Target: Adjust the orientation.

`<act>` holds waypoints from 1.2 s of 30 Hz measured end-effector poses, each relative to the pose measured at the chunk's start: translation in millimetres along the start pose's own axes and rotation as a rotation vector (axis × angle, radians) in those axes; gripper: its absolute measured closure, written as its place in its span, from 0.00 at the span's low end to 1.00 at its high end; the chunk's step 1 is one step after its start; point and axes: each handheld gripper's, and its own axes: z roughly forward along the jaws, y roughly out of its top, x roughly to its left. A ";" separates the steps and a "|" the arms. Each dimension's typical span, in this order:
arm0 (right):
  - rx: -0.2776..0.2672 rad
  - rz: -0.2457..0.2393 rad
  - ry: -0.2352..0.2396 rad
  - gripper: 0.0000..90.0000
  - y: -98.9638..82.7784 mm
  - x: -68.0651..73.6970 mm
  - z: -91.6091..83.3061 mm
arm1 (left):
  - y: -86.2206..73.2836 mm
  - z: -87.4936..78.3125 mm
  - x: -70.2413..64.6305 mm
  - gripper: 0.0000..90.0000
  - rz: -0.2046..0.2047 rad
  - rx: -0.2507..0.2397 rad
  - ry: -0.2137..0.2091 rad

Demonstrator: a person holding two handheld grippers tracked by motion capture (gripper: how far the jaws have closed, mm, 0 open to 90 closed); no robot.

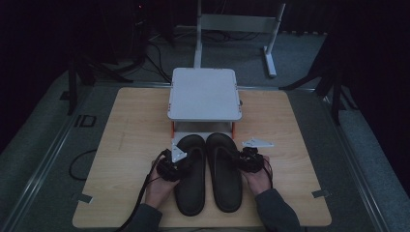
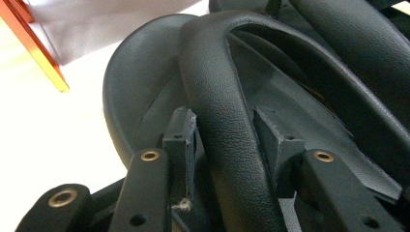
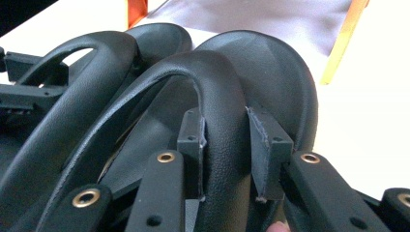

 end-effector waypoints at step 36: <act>0.098 -0.136 0.070 0.64 -27.0 -2.1 -33.4 | -19.4 -23.1 3.0 0.68 0.028 0.031 0.003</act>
